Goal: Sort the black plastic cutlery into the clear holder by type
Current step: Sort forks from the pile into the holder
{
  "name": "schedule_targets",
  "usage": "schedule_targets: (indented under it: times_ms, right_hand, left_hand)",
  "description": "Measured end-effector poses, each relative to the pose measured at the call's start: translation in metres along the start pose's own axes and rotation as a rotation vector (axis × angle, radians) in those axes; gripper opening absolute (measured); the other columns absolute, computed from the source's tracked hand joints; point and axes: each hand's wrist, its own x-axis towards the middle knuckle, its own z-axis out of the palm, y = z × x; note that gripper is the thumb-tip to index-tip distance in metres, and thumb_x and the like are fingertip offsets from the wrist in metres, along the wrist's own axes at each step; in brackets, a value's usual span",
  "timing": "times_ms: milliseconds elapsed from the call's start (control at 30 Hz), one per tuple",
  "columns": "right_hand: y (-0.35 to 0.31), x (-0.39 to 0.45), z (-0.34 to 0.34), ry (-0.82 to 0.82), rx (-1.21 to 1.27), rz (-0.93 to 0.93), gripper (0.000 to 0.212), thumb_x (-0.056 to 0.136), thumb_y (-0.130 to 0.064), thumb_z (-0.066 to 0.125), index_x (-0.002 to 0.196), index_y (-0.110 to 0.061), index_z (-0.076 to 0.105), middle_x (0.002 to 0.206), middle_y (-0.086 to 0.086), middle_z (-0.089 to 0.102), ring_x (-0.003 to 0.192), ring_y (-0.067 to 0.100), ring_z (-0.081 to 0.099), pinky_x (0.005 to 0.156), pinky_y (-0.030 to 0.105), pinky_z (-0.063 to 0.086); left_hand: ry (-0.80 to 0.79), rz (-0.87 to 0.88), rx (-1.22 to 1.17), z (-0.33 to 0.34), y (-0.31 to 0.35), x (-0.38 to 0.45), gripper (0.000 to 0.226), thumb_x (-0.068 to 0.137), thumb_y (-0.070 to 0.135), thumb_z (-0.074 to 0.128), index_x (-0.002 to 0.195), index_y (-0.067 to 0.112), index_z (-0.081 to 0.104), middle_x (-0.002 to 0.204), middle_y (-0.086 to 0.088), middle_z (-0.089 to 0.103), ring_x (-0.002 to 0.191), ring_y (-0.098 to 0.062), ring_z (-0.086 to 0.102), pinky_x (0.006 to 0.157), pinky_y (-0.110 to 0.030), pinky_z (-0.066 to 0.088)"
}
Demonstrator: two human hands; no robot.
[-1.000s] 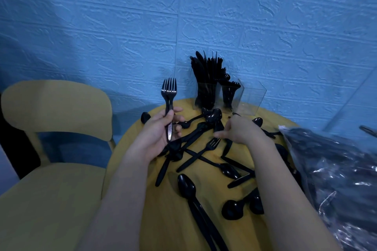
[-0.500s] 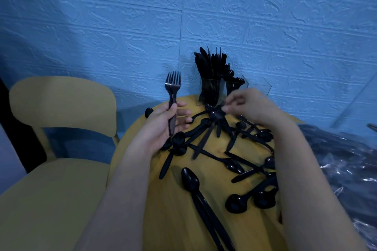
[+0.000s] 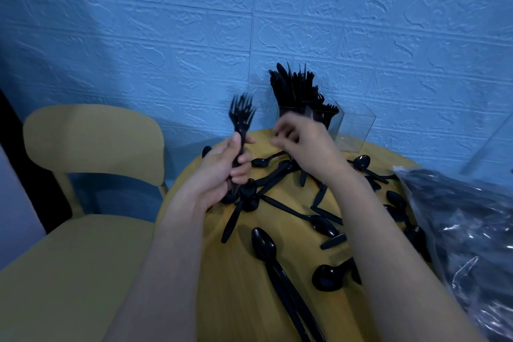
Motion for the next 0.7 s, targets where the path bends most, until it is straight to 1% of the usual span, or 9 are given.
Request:
schedule_targets:
  times_ms: [67,100,133,167,267,400,500,567,700]
  right_hand:
    - [0.009,-0.001,0.005,-0.36,-0.154,-0.01,0.015,0.088,-0.019,0.066,0.102,-0.02,0.068,0.096,-0.009,0.058,0.091,0.009,0.056,0.084,0.026,0.047]
    - [0.012,-0.002,0.011,-0.491,-0.206,-0.018,0.018,0.087,-0.019,0.067,0.104,-0.02,0.069,0.098,-0.009,0.056,0.095,0.011,0.055,0.086,0.024,0.044]
    - [0.015,-0.003,0.019,-0.568,-0.245,-0.027,0.021,0.087,-0.019,0.067,0.107,-0.02,0.069,0.1,-0.008,0.053,0.098,0.011,0.052,0.086,0.022,0.041]
    - [0.016,-0.004,0.026,-0.604,-0.276,-0.036,0.023,0.087,-0.021,0.067,0.11,-0.02,0.068,0.102,-0.008,0.049,0.099,0.01,0.048,0.085,0.021,0.039]
    - [0.018,-0.006,0.036,-0.632,-0.32,-0.05,0.025,0.088,-0.022,0.066,0.112,-0.019,0.063,0.107,-0.006,0.042,0.101,0.012,0.043,0.082,0.021,0.035]
    - [0.021,-0.007,0.027,-0.659,-0.29,-0.025,0.018,0.086,-0.021,0.067,0.104,-0.018,0.065,0.102,-0.007,0.047,0.094,0.009,0.044,0.078,0.021,0.036]
    - [0.018,-0.009,0.013,-0.627,-0.213,0.022,0.01,0.084,-0.022,0.07,0.091,-0.022,0.064,0.088,-0.013,0.052,0.078,0.0,0.046,0.064,0.01,0.034]
    - [0.017,-0.01,0.004,-0.603,-0.18,0.054,0.009,0.083,-0.022,0.072,0.086,-0.025,0.063,0.083,-0.015,0.054,0.073,-0.002,0.047,0.057,0.006,0.035]
    - [0.016,-0.009,-0.01,-0.567,-0.199,0.123,0.007,0.081,-0.025,0.074,0.085,-0.025,0.068,0.089,-0.007,0.062,0.077,0.002,0.052,0.059,0.012,0.036]
  left_hand:
    - [0.102,0.047,-0.037,-0.003,0.001,0.001,0.027,0.101,0.032,0.034,0.099,0.011,0.051,0.06,0.005,0.033,0.042,-0.002,0.026,0.039,-0.013,0.026]
    - [0.146,0.063,-0.056,-0.004,0.002,0.002,0.025,0.102,0.031,0.034,0.097,0.012,0.05,0.06,0.005,0.032,0.042,-0.002,0.026,0.039,-0.014,0.026]
    - [0.187,0.073,-0.074,-0.005,0.002,0.003,0.024,0.102,0.029,0.035,0.096,0.012,0.05,0.06,0.005,0.032,0.042,-0.003,0.026,0.039,-0.014,0.026]
    - [0.221,0.077,-0.093,-0.006,0.002,0.003,0.022,0.102,0.028,0.036,0.095,0.012,0.05,0.059,0.005,0.032,0.042,-0.003,0.027,0.039,-0.015,0.027]
    - [0.266,0.082,-0.163,-0.009,0.002,0.003,0.021,0.102,0.026,0.038,0.094,0.013,0.051,0.057,0.006,0.034,0.042,-0.003,0.028,0.039,-0.015,0.028]
    - [0.274,0.079,-0.169,-0.008,0.003,0.003,0.02,0.102,0.024,0.038,0.094,0.013,0.052,0.056,0.006,0.035,0.042,-0.004,0.028,0.04,-0.016,0.028]
    - [0.285,0.08,-0.17,-0.008,0.004,0.002,0.021,0.102,0.024,0.038,0.093,0.013,0.053,0.055,0.007,0.035,0.041,-0.004,0.029,0.04,-0.016,0.028]
    - [0.285,0.079,-0.16,-0.007,0.004,0.002,0.021,0.102,0.024,0.038,0.093,0.013,0.053,0.055,0.007,0.036,0.042,-0.004,0.029,0.04,-0.016,0.029]
    - [0.28,0.077,-0.135,-0.006,0.003,0.002,0.02,0.102,0.024,0.038,0.094,0.013,0.052,0.055,0.007,0.037,0.042,-0.004,0.03,0.04,-0.017,0.03]
